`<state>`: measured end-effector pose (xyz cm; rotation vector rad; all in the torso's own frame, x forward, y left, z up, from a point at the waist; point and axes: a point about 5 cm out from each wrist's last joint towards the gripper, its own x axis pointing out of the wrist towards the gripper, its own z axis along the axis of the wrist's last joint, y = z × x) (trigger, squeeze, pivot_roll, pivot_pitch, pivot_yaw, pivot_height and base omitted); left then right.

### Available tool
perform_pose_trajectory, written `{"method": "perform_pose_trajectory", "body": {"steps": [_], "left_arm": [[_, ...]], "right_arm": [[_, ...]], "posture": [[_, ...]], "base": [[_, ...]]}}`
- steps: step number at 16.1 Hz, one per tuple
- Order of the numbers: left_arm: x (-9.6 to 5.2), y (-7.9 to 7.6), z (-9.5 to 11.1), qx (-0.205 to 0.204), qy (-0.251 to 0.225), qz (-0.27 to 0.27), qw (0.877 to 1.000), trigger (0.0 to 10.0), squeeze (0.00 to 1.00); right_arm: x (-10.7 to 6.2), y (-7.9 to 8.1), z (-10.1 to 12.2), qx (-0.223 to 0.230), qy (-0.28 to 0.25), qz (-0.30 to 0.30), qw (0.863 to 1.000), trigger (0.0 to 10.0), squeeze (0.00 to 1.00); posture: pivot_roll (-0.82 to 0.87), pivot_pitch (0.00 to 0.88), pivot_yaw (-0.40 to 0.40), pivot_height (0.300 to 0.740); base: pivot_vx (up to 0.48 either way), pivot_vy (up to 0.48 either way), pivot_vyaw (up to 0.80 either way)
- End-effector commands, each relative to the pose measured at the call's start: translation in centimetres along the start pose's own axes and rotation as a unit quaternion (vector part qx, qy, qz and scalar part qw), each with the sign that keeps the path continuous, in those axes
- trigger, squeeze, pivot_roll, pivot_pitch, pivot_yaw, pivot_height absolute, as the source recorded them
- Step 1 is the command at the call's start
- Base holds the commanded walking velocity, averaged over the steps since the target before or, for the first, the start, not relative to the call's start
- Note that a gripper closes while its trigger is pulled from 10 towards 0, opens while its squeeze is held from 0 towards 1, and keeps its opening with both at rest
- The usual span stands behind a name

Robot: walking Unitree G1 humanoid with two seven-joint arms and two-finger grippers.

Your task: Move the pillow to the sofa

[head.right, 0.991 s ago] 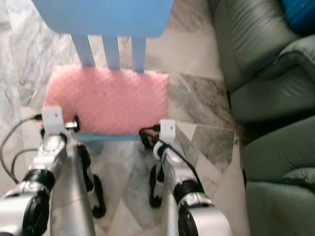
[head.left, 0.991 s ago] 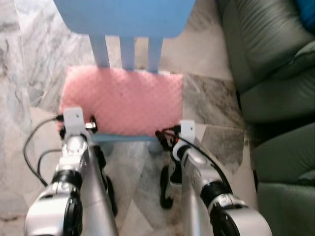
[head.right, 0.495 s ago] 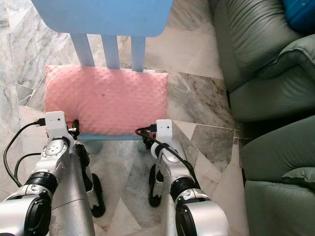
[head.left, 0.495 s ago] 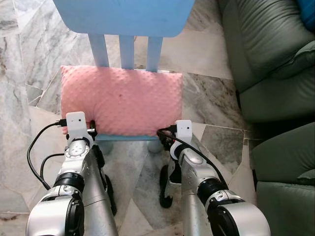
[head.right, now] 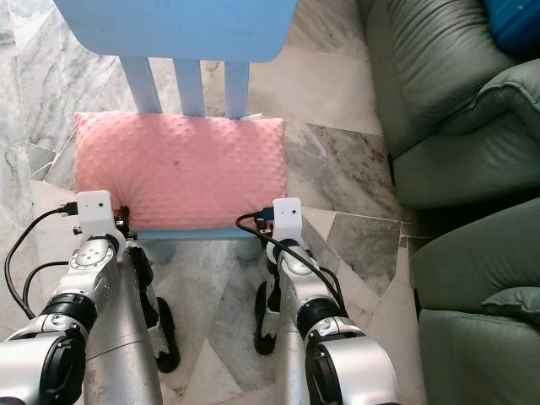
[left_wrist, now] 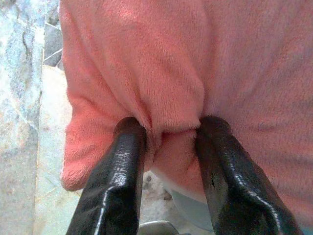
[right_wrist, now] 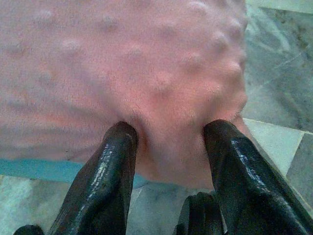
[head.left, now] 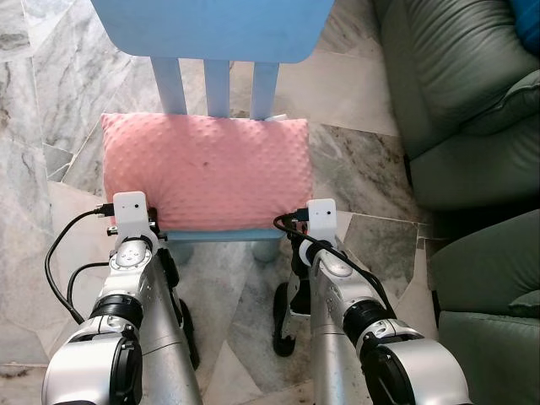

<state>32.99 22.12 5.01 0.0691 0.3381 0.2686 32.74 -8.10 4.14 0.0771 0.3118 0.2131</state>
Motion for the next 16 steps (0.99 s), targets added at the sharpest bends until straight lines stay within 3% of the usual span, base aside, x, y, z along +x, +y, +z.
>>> {"method": "perform_pose_trajectory", "body": {"steps": [1, 2, 4, 6, 8, 10, 11, 12, 13, 14, 16], "left_arm": [[-0.6, 0.3, -2.2, 0.009, 0.044, 0.005, 0.999, 0.0, 0.00], [-0.5, 0.3, -2.2, 0.010, 0.044, 0.005, 0.999, 0.0, 0.00], [-0.5, 0.3, -2.2, 0.010, 0.044, 0.005, 0.999, 0.0, 0.00], [-0.5, 0.5, -2.3, 0.013, 0.047, 0.008, 0.999, 0.0, 0.00], [-0.6, 0.6, -2.4, 0.013, 0.049, 0.008, 0.999, 0.0, 0.00], [-0.6, 0.5, -2.4, 0.013, 0.048, 0.006, 0.999, 0.0, 0.00], [-0.6, 0.5, -2.4, 0.013, 0.048, 0.005, 0.999, 0.0, 0.00], [-0.6, 0.4, -2.5, 0.013, 0.048, 0.003, 0.999, 0.0, 0.00], [-0.7, 0.4, -2.6, 0.014, 0.048, 0.002, 0.999, 0.0, 0.00], [-0.7, 0.4, -2.6, 0.014, 0.048, 0.000, 0.999, 0.0, 0.00], [-0.8, 0.4, -2.7, 0.013, 0.047, -0.001, 0.999, 0.0, 0.00]], "right_arm": [[-0.4, -0.5, -1.3, 0.007, 0.022, -0.017, 1.000, 10.0, 1.00], [-0.4, -0.7, -1.1, -0.020, 0.021, -0.037, 0.999, 10.0, 1.00], [-0.4, -0.9, -0.9, -0.028, 0.012, -0.045, 0.998, 10.0, 1.00], [-0.3, -1.7, 0.5, -0.044, -0.033, -0.076, 0.996, 10.0, 1.00], [-0.3, -1.9, 0.3, -0.035, -0.025, -0.076, 0.996, 10.0, 1.00], [-0.2, -1.3, -0.5, 0.027, 0.006, -0.049, 0.998, 10.0, 1.00], [-0.1, -1.0, -0.5, 0.034, 0.006, -0.040, 0.999, 10.0, 1.00], [0.1, -0.4, -0.2, 0.047, 0.007, -0.021, 0.999, 10.0, 0.75], [0.3, 0.1, 0.1, 0.059, 0.008, -0.010, 0.998, 10.0, 0.56], [0.5, 0.5, 0.4, 0.086, 0.011, 0.000, 0.996, 0.0, 0.00], [0.7, 0.7, 0.6, 0.100, 0.017, 0.008, 0.995, 0.0, 0.00]], "posture": [[0.03, 0.410, -0.136, 0.525], [0.03, 0.410, -0.136, 0.525], [0.03, 0.410, -0.136, 0.525], [0.04, 0.418, -0.135, 0.525], [0.04, 0.418, -0.135, 0.525], [0.06, 0.421, -0.135, 0.525], [0.07, 0.423, -0.134, 0.525], [0.08, 0.425, -0.134, 0.525], [0.09, 0.426, -0.134, 0.525], [0.11, 0.427, -0.135, 0.525], [0.12, 0.427, -0.135, 0.525]], "base": [[0.000, 0.000, 0.00], [0.000, 0.000, 0.00], [0.000, 0.000, 0.00], [0.000, 0.000, 0.00], [0.000, 0.000, 0.00], [0.000, 0.000, 0.00], [0.000, 0.000, 0.00], [0.000, 0.000, 0.00], [0.000, 0.000, 0.00], [0.000, 0.000, 0.00], [0.000, 0.000, 0.00]]}}
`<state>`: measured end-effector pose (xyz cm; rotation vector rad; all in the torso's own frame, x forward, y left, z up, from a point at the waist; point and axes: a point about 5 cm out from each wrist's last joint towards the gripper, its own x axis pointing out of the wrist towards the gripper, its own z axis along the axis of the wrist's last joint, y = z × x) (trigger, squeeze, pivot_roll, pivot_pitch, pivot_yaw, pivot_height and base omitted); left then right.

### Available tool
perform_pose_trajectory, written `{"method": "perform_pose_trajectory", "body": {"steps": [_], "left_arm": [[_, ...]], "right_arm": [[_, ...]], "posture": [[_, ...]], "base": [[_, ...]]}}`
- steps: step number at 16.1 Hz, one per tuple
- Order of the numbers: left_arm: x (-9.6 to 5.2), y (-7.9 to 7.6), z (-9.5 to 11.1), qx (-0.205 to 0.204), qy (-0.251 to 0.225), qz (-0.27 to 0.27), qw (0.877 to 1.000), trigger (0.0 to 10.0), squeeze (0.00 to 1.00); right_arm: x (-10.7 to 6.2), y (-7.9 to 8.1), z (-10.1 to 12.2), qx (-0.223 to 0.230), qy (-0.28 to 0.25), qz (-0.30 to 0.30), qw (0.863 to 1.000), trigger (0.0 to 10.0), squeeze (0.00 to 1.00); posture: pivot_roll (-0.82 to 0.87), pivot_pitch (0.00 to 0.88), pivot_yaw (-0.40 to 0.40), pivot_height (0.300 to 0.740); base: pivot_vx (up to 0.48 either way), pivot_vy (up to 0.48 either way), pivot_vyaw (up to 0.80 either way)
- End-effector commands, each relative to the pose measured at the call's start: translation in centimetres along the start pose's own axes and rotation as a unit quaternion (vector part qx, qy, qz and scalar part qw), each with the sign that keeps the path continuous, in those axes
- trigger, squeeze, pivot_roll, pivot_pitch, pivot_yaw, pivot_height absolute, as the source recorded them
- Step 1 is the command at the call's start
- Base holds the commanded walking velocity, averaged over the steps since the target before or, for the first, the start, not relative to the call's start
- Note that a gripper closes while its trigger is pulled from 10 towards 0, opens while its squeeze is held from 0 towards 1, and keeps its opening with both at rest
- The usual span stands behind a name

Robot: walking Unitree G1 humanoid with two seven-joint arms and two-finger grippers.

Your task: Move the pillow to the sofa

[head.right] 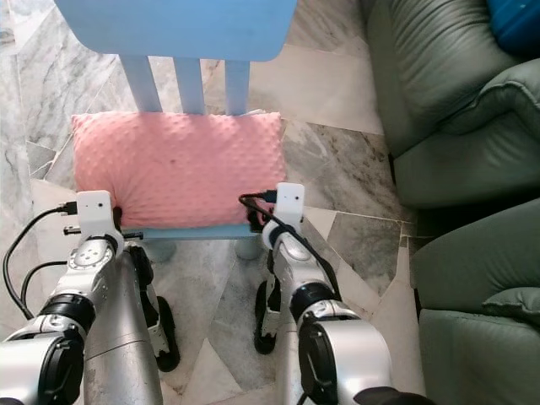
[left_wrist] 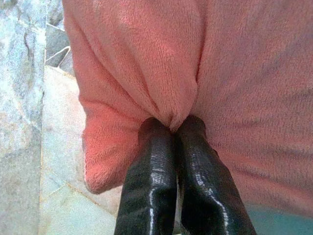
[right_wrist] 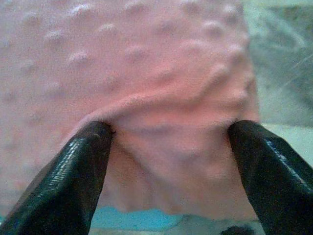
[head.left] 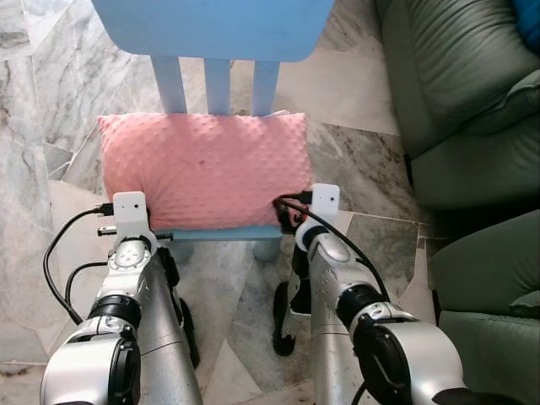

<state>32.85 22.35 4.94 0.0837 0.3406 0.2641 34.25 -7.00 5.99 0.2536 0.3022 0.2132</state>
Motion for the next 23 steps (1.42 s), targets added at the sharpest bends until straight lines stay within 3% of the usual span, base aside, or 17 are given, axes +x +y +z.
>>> {"method": "perform_pose_trajectory", "body": {"steps": [1, 14, 20, 22, 23], "left_arm": [[-0.7, 0.1, -2.5, 0.005, 0.047, -0.001, 0.999, 0.0, 0.00], [-0.7, -0.3, -2.4, -0.016, 0.050, -0.012, 0.999, 0.0, 0.00], [-0.1, -1.7, -0.7, -0.016, 0.028, -0.021, 0.999, 0.0, 0.00], [0.1, -2.8, 0.0, -0.012, 0.027, -0.041, 0.999, 0.0, 0.00], [0.2, -3.8, 1.3, 0.000, 0.001, -0.063, 0.998, 0.0, 0.00]], "right_arm": [[-0.5, -0.4, -1.6, 0.019, 0.032, -0.005, 0.999, 0.0, 0.00], [-1.2, -0.7, -3.4, 0.020, 0.065, -0.002, 0.998, 0.0, 0.00], [-0.8, -1.5, -2.2, -0.011, 0.057, 0.013, 0.998, 0.0, 0.00], [-0.8, -1.7, -2.0, -0.045, 0.061, 0.030, 0.997, 0.0, 0.00], [-0.7, -2.4, -1.0, -0.054, 0.045, 0.038, 0.997, 0.0, 0.00]], "posture": [[0.12, 0.427, -0.135, 0.525], [0.12, 0.420, -0.144, 0.525], [0.10, 0.313, -0.157, 0.525], [0.09, 0.232, -0.158, 0.525], [0.09, 0.181, -0.148, 0.525]], "base": [[0.000, 0.000, 0.00], [0.000, 0.000, 0.00], [0.000, 0.000, 0.00], [0.000, 0.000, 0.00], [0.000, 0.000, 0.00]]}}
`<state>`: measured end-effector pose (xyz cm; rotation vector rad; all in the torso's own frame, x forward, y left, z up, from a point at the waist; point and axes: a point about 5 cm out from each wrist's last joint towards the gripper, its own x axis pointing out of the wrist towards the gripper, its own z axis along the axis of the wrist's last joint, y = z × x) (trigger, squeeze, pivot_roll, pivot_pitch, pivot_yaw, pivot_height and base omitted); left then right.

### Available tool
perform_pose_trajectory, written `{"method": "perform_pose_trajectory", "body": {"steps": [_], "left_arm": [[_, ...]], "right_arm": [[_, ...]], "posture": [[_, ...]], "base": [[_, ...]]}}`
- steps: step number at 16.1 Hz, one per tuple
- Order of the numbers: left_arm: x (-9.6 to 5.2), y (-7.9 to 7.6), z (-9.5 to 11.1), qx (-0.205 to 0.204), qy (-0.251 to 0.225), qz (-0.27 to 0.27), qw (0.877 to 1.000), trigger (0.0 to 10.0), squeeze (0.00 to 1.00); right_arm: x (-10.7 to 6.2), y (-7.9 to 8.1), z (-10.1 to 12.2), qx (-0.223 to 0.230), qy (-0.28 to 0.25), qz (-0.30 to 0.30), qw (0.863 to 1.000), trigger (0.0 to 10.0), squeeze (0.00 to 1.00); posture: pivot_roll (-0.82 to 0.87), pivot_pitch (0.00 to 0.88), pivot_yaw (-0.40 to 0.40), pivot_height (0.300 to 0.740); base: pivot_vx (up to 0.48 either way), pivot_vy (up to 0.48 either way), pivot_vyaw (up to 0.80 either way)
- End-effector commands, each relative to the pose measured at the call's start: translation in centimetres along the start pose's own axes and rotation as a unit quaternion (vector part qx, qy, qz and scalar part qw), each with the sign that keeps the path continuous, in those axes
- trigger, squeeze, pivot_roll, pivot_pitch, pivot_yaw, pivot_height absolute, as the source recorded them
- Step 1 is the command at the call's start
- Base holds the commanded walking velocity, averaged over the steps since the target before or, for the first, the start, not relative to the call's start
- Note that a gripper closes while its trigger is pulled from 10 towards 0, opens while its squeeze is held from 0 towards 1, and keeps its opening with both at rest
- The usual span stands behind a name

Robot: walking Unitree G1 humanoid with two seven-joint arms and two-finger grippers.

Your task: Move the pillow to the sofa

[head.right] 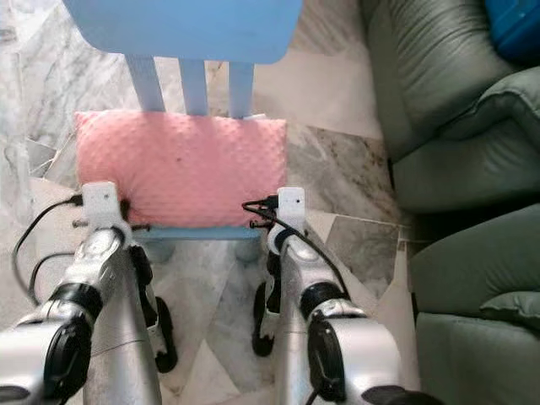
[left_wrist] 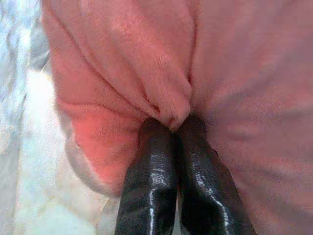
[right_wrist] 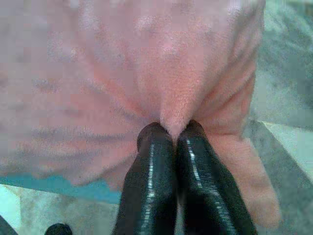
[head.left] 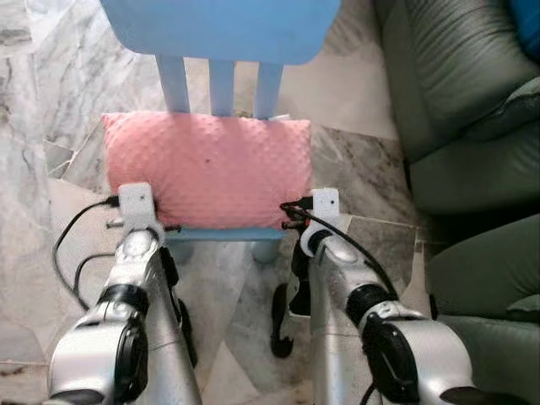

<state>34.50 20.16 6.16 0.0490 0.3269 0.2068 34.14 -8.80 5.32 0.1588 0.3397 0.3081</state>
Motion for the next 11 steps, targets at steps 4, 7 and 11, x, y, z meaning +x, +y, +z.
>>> {"method": "perform_pose_trajectory", "body": {"steps": [4, 7, 11], "left_arm": [[0.1, -2.4, 1.3, 0.013, -0.017, -0.061, 0.998, 0.0, 0.00], [0.1, -2.5, 2.9, 0.016, -0.064, -0.060, 0.996, 0.0, 0.00], [-2.4, -2.4, 2.4, 0.029, -0.142, -0.054, 0.988, 0.0, 0.00]], "right_arm": [[-0.2, -2.0, 1.4, -0.014, -0.014, 0.001, 1.000, 0.0, 0.00], [-0.3, -3.0, 3.7, -0.038, -0.059, 0.012, 0.997, 0.0, 0.00], [-2.1, -3.9, 3.7, -0.083, -0.141, 0.022, 0.986, 0.0, 0.00]], "posture": [[0.08, 0.054, -0.118, 0.525], [0.07, 0.000, -0.080, 0.525], [0.06, 0.000, -0.062, 0.525]], "base": [[0.000, 0.000, 0.00], [0.000, 0.000, 0.00], [0.000, 0.000, 0.00]]}}
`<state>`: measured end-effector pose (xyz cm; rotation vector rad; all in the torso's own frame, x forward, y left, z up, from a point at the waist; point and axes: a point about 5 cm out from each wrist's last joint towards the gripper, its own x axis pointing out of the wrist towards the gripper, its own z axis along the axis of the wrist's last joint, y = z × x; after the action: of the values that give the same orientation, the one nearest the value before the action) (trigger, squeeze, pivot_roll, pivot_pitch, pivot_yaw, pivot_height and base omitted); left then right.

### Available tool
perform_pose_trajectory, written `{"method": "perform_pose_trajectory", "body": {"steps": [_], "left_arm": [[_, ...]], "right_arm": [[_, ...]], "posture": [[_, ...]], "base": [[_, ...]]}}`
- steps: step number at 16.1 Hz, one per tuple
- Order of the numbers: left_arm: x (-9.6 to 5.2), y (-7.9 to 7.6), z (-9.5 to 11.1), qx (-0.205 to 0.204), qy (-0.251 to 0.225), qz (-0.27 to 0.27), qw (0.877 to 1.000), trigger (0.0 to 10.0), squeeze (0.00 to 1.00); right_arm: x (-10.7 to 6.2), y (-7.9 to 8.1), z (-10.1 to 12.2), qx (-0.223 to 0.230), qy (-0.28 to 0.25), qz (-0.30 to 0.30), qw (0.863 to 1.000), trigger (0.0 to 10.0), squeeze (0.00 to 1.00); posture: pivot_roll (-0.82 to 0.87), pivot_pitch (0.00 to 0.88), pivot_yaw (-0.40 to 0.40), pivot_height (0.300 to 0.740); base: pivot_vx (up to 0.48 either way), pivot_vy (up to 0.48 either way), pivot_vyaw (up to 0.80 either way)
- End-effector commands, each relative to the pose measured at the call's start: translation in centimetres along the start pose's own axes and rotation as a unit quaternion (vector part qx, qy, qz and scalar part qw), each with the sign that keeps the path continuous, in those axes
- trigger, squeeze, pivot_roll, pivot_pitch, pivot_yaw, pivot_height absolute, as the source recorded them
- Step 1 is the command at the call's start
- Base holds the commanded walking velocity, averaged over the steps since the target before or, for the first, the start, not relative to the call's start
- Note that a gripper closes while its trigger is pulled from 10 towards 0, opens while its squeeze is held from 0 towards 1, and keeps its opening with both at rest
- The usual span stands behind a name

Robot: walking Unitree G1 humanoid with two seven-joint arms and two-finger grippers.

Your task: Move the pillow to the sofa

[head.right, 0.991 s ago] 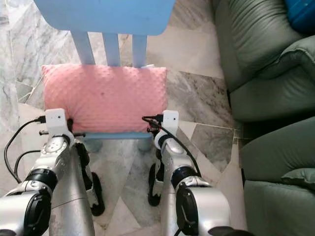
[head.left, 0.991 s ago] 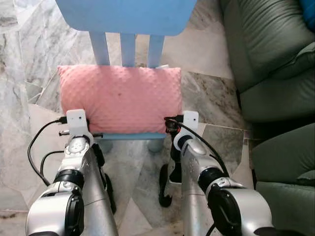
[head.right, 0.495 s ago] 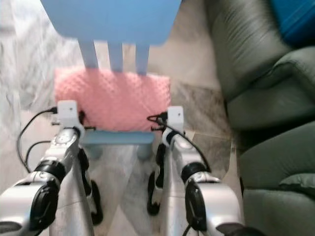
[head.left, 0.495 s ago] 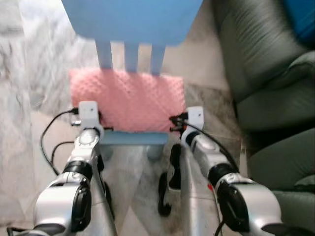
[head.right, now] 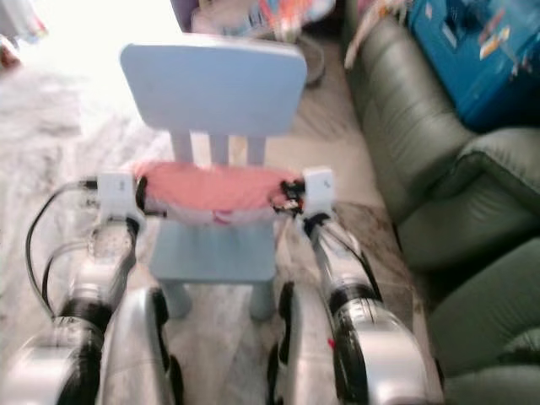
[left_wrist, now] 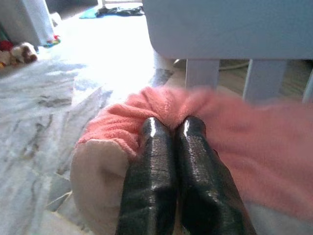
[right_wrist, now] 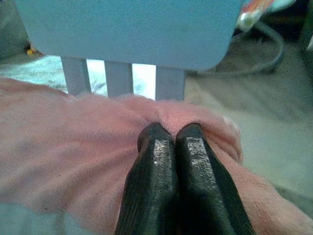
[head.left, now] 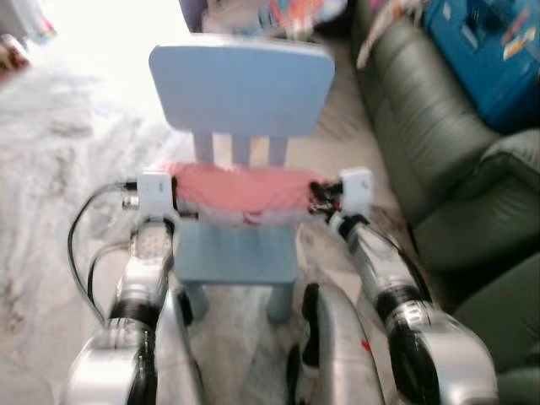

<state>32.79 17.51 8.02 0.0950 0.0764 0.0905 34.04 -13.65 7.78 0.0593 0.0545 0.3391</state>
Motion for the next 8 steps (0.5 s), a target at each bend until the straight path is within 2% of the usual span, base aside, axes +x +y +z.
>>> {"method": "perform_pose_trajectory", "body": {"steps": [1, 2, 3, 4, 5, 8], "left_arm": [[0.0, -0.3, 0.9, 0.000, -0.018, -0.002, 1.000, 2.2, 0.00], [-1.0, -0.5, 0.9, -0.003, -0.026, 0.000, 1.000, 4.7, 0.00], [-2.3, -0.6, 1.0, -0.003, -0.035, 0.005, 0.999, 9.2, 0.00], [-3.1, -0.8, 1.1, -0.004, -0.038, 0.007, 0.999, 10.0, 0.00], [-4.2, -1.1, 1.1, 0.006, -0.049, -0.001, 0.999, 10.0, 0.00], [-6.8, -2.8, -0.5, 0.014, -0.023, -0.054, 0.998, 10.0, 0.00]], "right_arm": [[-0.2, -0.2, 0.7, -0.012, -0.027, 0.002, 1.000, 0.0, 0.00], [-1.3, -0.3, 0.3, -0.008, -0.041, -0.015, 0.999, 0.0, 0.00], [-2.8, -0.5, -0.2, -0.013, -0.058, -0.036, 0.998, 0.0, 0.00], [-3.8, -0.6, -0.3, -0.012, -0.069, -0.055, 0.996, 0.0, 0.00], [-5.0, -0.7, -0.3, -0.009, -0.074, -0.075, 0.994, 0.0, 0.00], [-7.6, -0.6, -1.0, -0.026, -0.060, -0.101, 0.993, 0.0, 0.00]], "posture": [[0.06, 0.000, -0.062, 0.525], [0.07, 0.000, -0.059, 0.525], [0.08, 0.000, -0.058, 0.525], [0.08, 0.000, -0.057, 0.525], [0.08, 0.000, -0.057, 0.525], [0.07, 0.000, -0.052, 0.525]], "base": [[0.000, 0.000, 0.00], [0.000, 0.000, 0.00], [0.000, 0.000, 0.00], [0.000, 0.000, 0.00], [0.000, 0.000, 0.00], [0.000, 0.000, 0.00]]}}
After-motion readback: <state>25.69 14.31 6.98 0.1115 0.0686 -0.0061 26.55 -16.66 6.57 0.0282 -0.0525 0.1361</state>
